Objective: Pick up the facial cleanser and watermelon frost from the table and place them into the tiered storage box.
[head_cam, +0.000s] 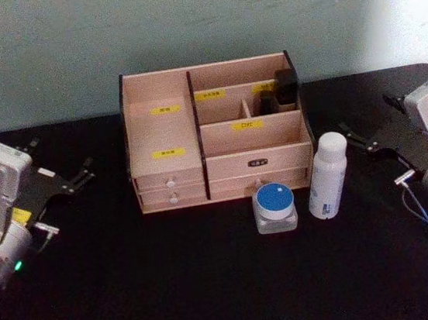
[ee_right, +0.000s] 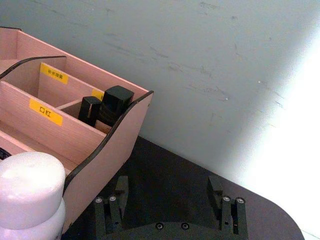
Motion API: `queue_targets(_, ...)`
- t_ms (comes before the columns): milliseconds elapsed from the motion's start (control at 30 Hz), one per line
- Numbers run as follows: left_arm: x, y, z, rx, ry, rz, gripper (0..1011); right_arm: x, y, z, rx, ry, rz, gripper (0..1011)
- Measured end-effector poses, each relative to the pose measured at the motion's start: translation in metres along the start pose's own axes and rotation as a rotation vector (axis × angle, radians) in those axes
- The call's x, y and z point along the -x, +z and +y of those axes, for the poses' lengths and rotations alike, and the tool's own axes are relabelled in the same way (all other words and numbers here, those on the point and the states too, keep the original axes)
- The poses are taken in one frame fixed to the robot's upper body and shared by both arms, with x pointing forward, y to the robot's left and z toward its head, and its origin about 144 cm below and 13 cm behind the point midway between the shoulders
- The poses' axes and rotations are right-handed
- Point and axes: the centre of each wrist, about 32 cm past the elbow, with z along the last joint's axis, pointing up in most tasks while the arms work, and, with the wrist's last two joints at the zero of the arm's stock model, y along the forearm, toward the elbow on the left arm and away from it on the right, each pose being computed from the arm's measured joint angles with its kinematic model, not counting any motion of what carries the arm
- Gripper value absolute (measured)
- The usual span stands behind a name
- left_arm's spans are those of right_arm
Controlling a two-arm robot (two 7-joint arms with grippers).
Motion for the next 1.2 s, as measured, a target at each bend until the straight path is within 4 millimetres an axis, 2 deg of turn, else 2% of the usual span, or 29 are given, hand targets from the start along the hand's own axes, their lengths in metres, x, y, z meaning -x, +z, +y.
queue_targets(1200,0.0000,0.0000,0.0000,0.000,0.000,0.000,1002,-0.0002,-0.0004,-0.0007,0.000,0.000,0.005,1002)
